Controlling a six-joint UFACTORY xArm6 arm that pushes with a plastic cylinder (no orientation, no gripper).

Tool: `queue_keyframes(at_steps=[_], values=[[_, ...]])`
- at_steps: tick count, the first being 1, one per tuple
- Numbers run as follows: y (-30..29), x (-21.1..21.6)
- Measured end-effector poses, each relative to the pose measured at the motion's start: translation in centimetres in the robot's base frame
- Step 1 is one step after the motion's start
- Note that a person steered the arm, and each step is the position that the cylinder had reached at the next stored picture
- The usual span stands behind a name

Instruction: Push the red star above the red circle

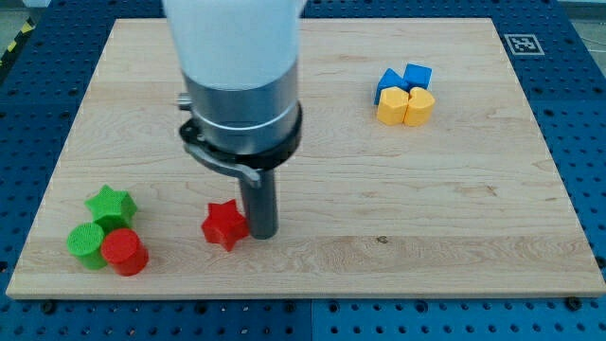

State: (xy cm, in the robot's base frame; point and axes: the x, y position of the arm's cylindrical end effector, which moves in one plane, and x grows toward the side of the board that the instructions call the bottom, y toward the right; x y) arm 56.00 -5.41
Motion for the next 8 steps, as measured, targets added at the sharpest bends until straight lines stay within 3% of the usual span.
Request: queue_keyframes(at_steps=[5, 7, 8], values=[[-4.8, -2.2], [1.2, -2.6], [0.1, -0.4]])
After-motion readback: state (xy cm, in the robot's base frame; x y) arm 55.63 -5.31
